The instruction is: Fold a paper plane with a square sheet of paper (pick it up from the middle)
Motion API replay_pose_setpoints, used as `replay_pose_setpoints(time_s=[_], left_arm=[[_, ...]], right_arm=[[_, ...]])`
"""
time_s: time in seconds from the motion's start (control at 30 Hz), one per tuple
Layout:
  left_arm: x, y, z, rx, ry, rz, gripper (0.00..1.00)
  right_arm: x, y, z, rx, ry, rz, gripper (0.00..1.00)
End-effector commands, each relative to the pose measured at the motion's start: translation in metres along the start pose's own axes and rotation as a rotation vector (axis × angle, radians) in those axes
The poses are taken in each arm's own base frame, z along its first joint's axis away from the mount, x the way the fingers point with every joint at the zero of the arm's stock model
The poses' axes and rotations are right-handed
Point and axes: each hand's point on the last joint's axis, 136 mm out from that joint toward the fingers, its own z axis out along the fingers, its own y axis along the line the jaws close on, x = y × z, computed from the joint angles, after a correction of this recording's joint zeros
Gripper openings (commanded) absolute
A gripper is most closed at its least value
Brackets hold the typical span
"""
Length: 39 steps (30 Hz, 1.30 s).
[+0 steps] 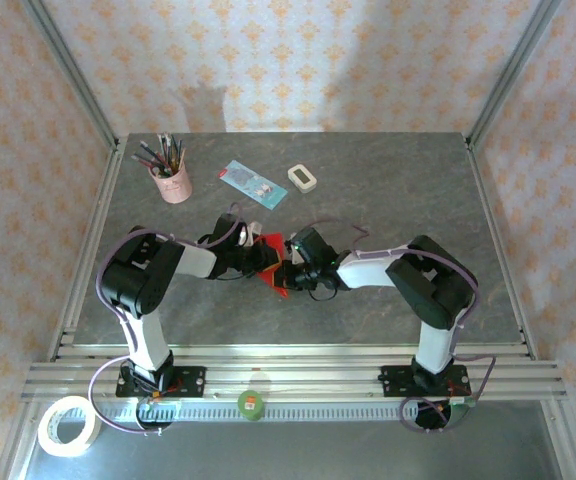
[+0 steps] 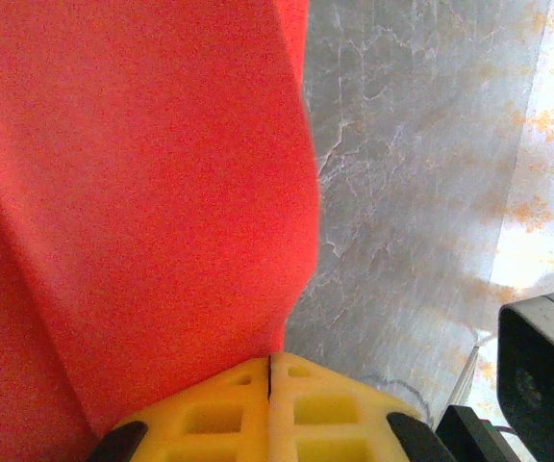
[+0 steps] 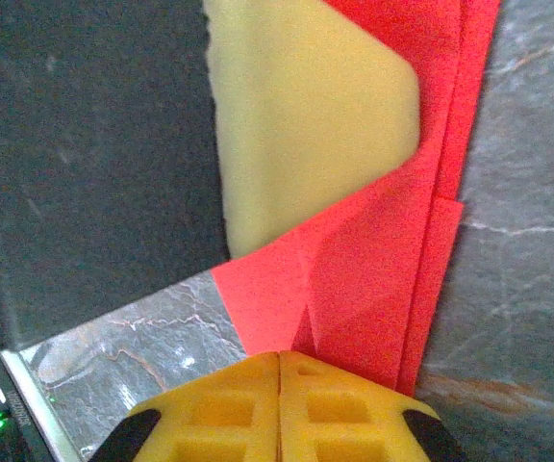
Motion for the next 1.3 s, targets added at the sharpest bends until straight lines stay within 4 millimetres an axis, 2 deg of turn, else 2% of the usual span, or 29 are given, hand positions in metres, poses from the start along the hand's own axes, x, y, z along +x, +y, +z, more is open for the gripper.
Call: replay_pose_setpoints(time_s=[0.0,0.43,0.77,1.27], left_arm=[[0.016,0.056,0.006,-0.204,0.019,-0.094,0.05],[0.017,0.066,0.003,-0.26,0.015,-0.103,0.05],[0.018,0.059,0.005,-0.225,0.03,-0.092,0.05],[0.018,0.049,0.007,-0.172,0.038,-0.094,0.06]], right_arm=[[0.011,-0.019,0.002,0.06,0.022,0.034,0.08],[0.023,-0.026,0.002,0.066,0.053,0.057,0.07],[0.037,-0.015,-0.014,0.006,0.081,0.072,0.07],[0.052,-0.034,-0.016,0.073,0.11,0.098,0.02]])
